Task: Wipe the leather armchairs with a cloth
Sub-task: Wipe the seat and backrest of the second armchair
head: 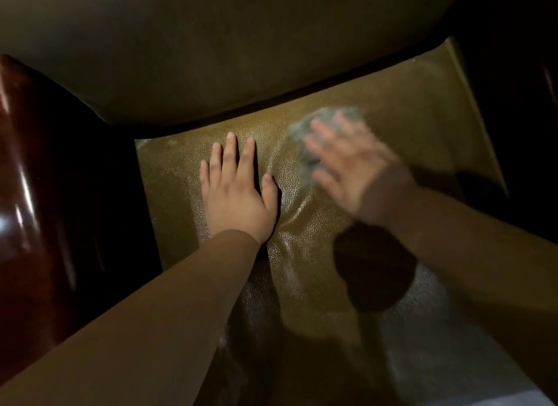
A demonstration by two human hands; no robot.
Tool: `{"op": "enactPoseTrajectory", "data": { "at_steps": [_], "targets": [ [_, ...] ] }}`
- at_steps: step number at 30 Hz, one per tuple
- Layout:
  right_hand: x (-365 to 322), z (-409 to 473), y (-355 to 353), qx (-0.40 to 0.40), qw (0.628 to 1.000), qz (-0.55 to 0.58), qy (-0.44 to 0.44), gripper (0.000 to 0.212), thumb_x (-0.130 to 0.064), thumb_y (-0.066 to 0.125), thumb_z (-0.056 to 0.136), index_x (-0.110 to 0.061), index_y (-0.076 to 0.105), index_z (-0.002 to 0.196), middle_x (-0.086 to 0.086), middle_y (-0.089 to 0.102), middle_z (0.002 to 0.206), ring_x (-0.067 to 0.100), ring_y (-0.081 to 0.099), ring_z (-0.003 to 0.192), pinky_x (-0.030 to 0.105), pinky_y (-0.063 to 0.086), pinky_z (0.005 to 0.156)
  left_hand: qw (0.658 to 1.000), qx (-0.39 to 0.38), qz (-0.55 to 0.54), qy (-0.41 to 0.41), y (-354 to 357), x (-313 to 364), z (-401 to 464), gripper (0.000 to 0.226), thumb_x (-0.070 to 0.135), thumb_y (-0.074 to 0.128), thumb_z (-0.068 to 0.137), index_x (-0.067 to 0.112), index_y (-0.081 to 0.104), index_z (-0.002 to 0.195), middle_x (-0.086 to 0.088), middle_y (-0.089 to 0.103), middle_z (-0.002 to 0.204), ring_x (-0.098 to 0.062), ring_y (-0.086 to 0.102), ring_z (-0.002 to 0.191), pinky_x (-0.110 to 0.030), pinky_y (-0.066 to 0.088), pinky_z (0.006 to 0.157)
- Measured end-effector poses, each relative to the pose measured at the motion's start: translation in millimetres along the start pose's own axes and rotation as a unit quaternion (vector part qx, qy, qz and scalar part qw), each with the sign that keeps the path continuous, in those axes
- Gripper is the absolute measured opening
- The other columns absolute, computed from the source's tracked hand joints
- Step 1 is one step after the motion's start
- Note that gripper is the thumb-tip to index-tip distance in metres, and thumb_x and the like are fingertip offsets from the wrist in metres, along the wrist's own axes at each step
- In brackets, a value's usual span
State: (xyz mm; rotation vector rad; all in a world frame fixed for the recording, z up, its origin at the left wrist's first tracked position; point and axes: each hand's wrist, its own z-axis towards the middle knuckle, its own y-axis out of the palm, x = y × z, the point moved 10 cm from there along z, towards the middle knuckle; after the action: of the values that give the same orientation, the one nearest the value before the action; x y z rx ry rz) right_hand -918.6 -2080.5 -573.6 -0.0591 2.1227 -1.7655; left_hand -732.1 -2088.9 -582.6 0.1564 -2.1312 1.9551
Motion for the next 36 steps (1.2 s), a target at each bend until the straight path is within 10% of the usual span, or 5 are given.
{"op": "enactPoseTrajectory", "data": {
  "at_steps": [5, 11, 18, 24, 36],
  "targets": [
    [79.1, 13.2, -9.3, -0.003, 0.941, 0.084, 0.328, 0.070, -0.051, 0.008, 0.106, -0.016, 0.026, 0.164, 0.011, 0.013, 0.173, 0.038, 0.000, 0.159, 0.051, -0.002, 0.129, 1.000, 0.014, 0.001, 0.004, 6.9, -0.8, -0.7, 0.065, 0.045, 0.036, 0.101, 0.024, 0.038, 0.163, -0.005, 0.026, 0.173, -0.028, 0.016, 0.161, -0.050, 0.008, 0.131],
    [-43.4, 30.3, 13.5, -0.106, 0.992, 0.060, -0.028, 0.076, -0.062, 0.010, 0.099, -0.026, 0.036, 0.160, 0.001, 0.023, 0.171, 0.030, 0.009, 0.160, 0.045, 0.001, 0.129, 1.000, 0.020, -0.003, 0.011, 5.6, -2.2, -3.3, 0.065, 0.045, 0.038, 0.100, 0.020, 0.042, 0.160, -0.008, 0.028, 0.172, -0.030, 0.019, 0.161, -0.053, 0.011, 0.130],
    [100.3, 29.9, -4.6, -0.043, 0.939, 0.057, 0.335, 0.081, -0.060, -0.001, 0.101, -0.017, 0.021, 0.165, 0.010, 0.010, 0.174, 0.032, -0.004, 0.160, 0.049, -0.005, 0.129, 0.999, 0.030, 0.006, 0.009, 10.5, -2.7, -1.2, 0.067, 0.045, 0.039, 0.099, 0.022, 0.039, 0.162, -0.007, 0.027, 0.173, -0.030, 0.017, 0.161, -0.053, 0.010, 0.130],
    [-35.1, 39.6, 13.4, -0.110, 0.993, 0.048, 0.012, 0.083, -0.071, 0.007, 0.094, -0.029, 0.023, 0.164, -0.001, 0.010, 0.174, 0.028, -0.004, 0.160, 0.047, -0.003, 0.130, 0.999, 0.031, -0.001, 0.010, 9.4, -2.7, -2.3, 0.068, 0.046, 0.039, 0.097, 0.021, 0.041, 0.161, -0.008, 0.029, 0.172, -0.032, 0.020, 0.160, -0.054, 0.012, 0.130],
    [-13.7, 31.0, 18.2, -0.089, 0.982, 0.042, 0.161, 0.092, -0.068, -0.006, 0.089, -0.022, 0.017, 0.166, 0.005, 0.007, 0.174, 0.039, -0.008, 0.159, 0.055, -0.007, 0.128, 1.000, 0.008, -0.006, -0.004, 11.2, -7.3, -3.5, 0.068, 0.046, 0.039, 0.096, 0.023, 0.041, 0.160, -0.006, 0.029, 0.172, -0.029, 0.019, 0.160, -0.051, 0.010, 0.131]
  ]
}}
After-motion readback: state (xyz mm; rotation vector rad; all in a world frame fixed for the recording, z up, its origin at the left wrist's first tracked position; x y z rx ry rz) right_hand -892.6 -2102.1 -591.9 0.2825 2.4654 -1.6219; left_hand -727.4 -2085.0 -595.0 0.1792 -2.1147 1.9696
